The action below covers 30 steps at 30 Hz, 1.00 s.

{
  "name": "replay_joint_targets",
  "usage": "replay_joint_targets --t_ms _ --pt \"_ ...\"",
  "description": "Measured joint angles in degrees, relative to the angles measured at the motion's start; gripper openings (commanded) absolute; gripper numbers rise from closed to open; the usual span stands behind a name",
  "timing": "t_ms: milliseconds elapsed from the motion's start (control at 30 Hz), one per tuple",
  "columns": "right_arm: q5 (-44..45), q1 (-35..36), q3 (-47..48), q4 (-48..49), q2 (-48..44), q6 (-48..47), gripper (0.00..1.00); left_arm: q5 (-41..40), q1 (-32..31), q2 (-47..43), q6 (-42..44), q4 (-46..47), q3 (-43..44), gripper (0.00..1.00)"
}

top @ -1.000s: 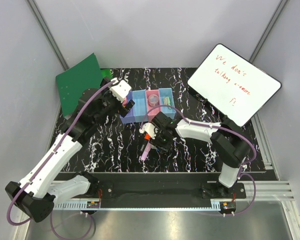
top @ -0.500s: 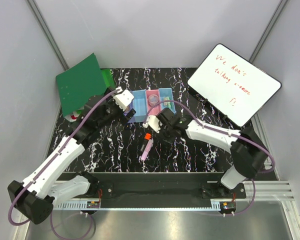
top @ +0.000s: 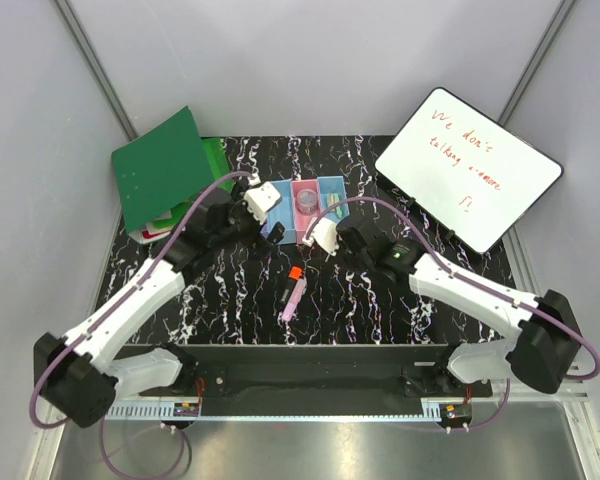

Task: Sort the stationery into containers
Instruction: Pick up the stationery from the center of the board.

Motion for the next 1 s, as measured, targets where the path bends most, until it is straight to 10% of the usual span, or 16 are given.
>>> replay_joint_targets --t_ms 1000 --pt "4.52 0.00 4.00 6.27 -3.04 -13.64 0.00 20.48 -0.81 22.77 -14.27 -0.48 17.97 0.99"
